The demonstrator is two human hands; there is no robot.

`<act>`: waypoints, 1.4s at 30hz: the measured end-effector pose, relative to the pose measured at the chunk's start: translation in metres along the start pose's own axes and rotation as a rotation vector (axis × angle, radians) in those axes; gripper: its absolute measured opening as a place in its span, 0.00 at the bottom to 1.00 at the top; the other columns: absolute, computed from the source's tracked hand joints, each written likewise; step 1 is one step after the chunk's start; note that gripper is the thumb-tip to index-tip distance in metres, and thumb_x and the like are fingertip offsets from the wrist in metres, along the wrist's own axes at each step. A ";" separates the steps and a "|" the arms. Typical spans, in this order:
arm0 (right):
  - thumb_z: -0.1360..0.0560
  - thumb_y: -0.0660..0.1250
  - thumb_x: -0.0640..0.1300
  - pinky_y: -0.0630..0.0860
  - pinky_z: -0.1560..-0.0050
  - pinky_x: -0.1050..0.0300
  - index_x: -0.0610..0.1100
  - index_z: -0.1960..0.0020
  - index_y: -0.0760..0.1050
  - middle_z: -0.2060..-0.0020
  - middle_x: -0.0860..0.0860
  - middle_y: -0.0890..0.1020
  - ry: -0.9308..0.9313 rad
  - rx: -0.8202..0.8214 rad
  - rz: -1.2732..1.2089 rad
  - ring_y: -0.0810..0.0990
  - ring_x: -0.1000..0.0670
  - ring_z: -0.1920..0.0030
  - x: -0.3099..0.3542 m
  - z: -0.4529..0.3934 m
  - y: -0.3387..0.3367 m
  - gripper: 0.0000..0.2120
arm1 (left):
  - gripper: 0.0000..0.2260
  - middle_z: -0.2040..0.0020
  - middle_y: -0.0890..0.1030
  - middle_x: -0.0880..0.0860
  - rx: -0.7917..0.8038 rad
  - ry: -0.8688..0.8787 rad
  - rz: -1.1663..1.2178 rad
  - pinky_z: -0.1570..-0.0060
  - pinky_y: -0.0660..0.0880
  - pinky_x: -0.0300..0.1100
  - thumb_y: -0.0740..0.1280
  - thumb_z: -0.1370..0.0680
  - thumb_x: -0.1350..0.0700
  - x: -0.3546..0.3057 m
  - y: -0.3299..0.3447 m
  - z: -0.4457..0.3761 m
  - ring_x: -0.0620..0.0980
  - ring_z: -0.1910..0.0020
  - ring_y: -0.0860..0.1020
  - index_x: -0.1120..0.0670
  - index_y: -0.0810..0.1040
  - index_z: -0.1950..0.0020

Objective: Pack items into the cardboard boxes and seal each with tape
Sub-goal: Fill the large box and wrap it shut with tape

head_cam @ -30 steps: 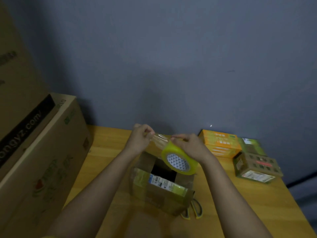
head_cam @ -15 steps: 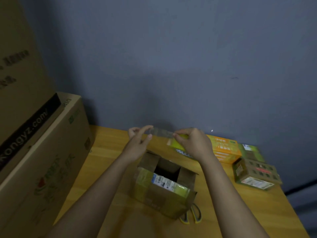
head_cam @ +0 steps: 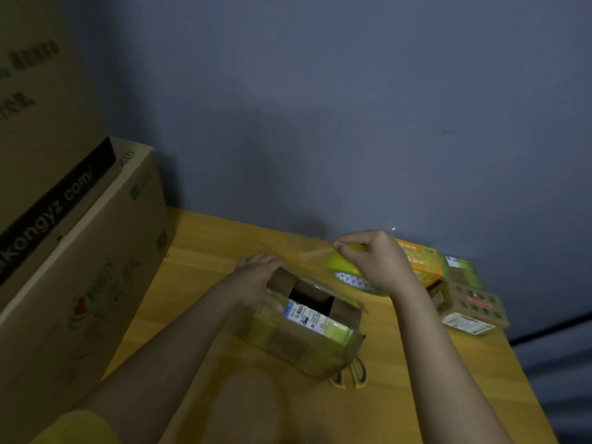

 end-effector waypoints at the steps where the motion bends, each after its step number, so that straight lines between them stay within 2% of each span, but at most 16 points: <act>1: 0.26 0.71 0.53 0.77 0.44 0.53 0.55 0.51 0.85 0.50 0.59 0.85 0.002 0.010 -0.075 0.81 0.57 0.46 -0.002 0.001 0.003 0.06 | 0.36 0.29 0.64 0.47 -0.046 0.006 0.000 0.35 0.54 0.43 0.75 0.33 0.41 0.001 0.004 0.000 0.48 0.28 0.58 0.48 0.66 0.29; 4: 0.27 0.73 0.50 0.76 0.41 0.52 0.55 0.55 0.84 0.52 0.59 0.85 0.004 0.053 -0.232 0.81 0.60 0.47 -0.006 0.004 0.015 0.02 | 0.22 0.42 0.72 0.45 -0.161 -0.005 0.058 0.47 0.59 0.42 0.75 0.32 0.41 0.008 0.021 -0.002 0.47 0.39 0.67 0.50 0.74 0.44; 7: 0.27 0.73 0.46 0.76 0.40 0.52 0.51 0.54 0.85 0.53 0.56 0.86 0.036 0.097 -0.299 0.82 0.59 0.48 -0.010 0.007 0.030 0.03 | 0.18 0.47 0.72 0.44 -0.272 -0.055 0.268 0.51 0.61 0.40 0.76 0.33 0.45 0.015 0.042 -0.002 0.47 0.44 0.67 0.51 0.77 0.50; 11: 0.26 0.73 0.44 0.77 0.42 0.54 0.48 0.53 0.85 0.54 0.56 0.86 0.117 0.188 -0.349 0.82 0.60 0.50 -0.012 0.009 0.055 0.04 | 0.18 0.46 0.69 0.44 -0.315 -0.115 0.449 0.51 0.62 0.38 0.77 0.32 0.50 0.017 0.055 0.000 0.48 0.41 0.63 0.53 0.77 0.47; 14: 0.26 0.72 0.46 0.77 0.42 0.52 0.53 0.55 0.85 0.53 0.57 0.85 0.158 0.228 -0.333 0.81 0.59 0.48 -0.019 0.008 0.069 0.04 | 0.20 0.46 0.65 0.44 -0.254 -0.171 0.457 0.51 0.62 0.36 0.76 0.30 0.50 0.015 0.055 -0.002 0.46 0.42 0.60 0.53 0.74 0.43; 17: 0.26 0.72 0.48 0.77 0.41 0.50 0.60 0.58 0.83 0.51 0.58 0.85 0.182 0.235 -0.301 0.81 0.57 0.47 -0.023 0.006 0.077 0.06 | 0.22 0.44 0.63 0.45 -0.207 -0.193 0.464 0.46 0.64 0.40 0.76 0.30 0.48 0.020 0.058 -0.005 0.48 0.40 0.61 0.49 0.71 0.41; 20: 0.26 0.72 0.51 0.77 0.42 0.50 0.63 0.61 0.82 0.51 0.60 0.85 0.196 0.234 -0.251 0.81 0.57 0.46 -0.024 0.002 0.082 0.07 | 0.34 0.39 0.62 0.47 -0.118 -0.194 0.492 0.39 0.67 0.45 0.75 0.29 0.46 0.027 0.059 -0.007 0.50 0.35 0.61 0.50 0.64 0.28; 22: 0.26 0.71 0.52 0.76 0.41 0.52 0.60 0.57 0.84 0.49 0.60 0.84 0.218 0.238 -0.205 0.80 0.58 0.45 -0.023 0.000 0.086 0.03 | 0.39 0.37 0.60 0.46 -0.087 -0.177 0.578 0.35 0.68 0.46 0.76 0.30 0.48 0.028 0.057 -0.004 0.47 0.32 0.59 0.49 0.59 0.24; 24: 0.27 0.71 0.54 0.75 0.41 0.53 0.56 0.53 0.84 0.48 0.61 0.84 0.230 0.244 -0.146 0.79 0.57 0.44 -0.021 -0.003 0.089 0.05 | 0.37 0.37 0.60 0.43 -0.056 -0.183 0.733 0.41 0.71 0.40 0.77 0.30 0.52 0.026 0.049 0.002 0.44 0.34 0.61 0.47 0.62 0.27; 26: 0.27 0.70 0.55 0.75 0.42 0.54 0.56 0.52 0.84 0.47 0.61 0.83 0.243 0.253 -0.099 0.79 0.56 0.44 -0.017 -0.007 0.091 0.07 | 0.29 0.39 0.67 0.39 -0.017 -0.237 0.967 0.52 0.73 0.35 0.76 0.29 0.54 0.026 0.039 0.009 0.42 0.39 0.68 0.46 0.66 0.33; 28: 0.28 0.70 0.57 0.75 0.42 0.53 0.56 0.51 0.84 0.46 0.60 0.83 0.255 0.271 -0.070 0.78 0.55 0.42 -0.016 -0.009 0.093 0.09 | 0.19 0.41 0.73 0.41 -0.023 -0.276 1.146 0.50 0.74 0.39 0.73 0.27 0.51 0.029 0.033 0.014 0.43 0.42 0.74 0.48 0.72 0.39; 31: 0.27 0.69 0.57 0.74 0.41 0.53 0.55 0.49 0.84 0.43 0.59 0.82 0.258 0.294 -0.003 0.77 0.54 0.41 -0.013 -0.013 0.094 0.11 | 0.10 0.46 0.77 0.44 -0.132 -0.338 1.074 0.46 0.69 0.43 0.67 0.23 0.45 0.037 0.023 0.013 0.45 0.45 0.74 0.49 0.76 0.46; 36: 0.24 0.65 0.59 0.74 0.44 0.54 0.55 0.43 0.81 0.38 0.55 0.79 0.222 0.381 0.150 0.76 0.50 0.39 0.009 -0.018 0.097 0.15 | 0.08 0.61 0.76 0.52 -0.234 -0.368 0.971 0.54 0.68 0.43 0.61 0.18 0.52 0.042 0.008 0.004 0.49 0.59 0.73 0.54 0.71 0.55; 38: 0.21 0.59 0.60 0.73 0.46 0.52 0.55 0.34 0.74 0.38 0.50 0.79 0.172 0.438 0.296 0.77 0.47 0.41 0.019 -0.018 0.100 0.19 | 0.10 0.62 0.73 0.52 -0.217 -0.385 0.864 0.57 0.67 0.43 0.60 0.18 0.51 0.049 0.007 0.000 0.49 0.62 0.72 0.54 0.69 0.57; 40: 0.20 0.55 0.60 0.72 0.54 0.52 0.55 0.24 0.58 0.47 0.46 0.81 0.148 0.468 0.378 0.78 0.45 0.50 0.025 -0.018 0.101 0.26 | 0.13 0.63 0.70 0.52 -0.179 -0.393 0.783 0.58 0.65 0.44 0.59 0.18 0.51 0.055 0.011 -0.003 0.49 0.64 0.69 0.55 0.66 0.60; 42: 0.21 0.57 0.59 0.69 0.62 0.54 0.55 0.24 0.54 0.54 0.48 0.78 0.172 0.483 0.324 0.77 0.48 0.59 0.027 -0.020 0.096 0.28 | 0.13 0.64 0.67 0.51 -0.138 -0.415 0.797 0.58 0.64 0.44 0.59 0.17 0.51 0.059 0.018 -0.005 0.49 0.66 0.67 0.55 0.65 0.60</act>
Point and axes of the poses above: each hand's wrist, its own z-axis away from the middle knuckle, its own y-axis out of the palm, x = y × z, the point moved 1 cm from there along -z, towards the middle knuckle
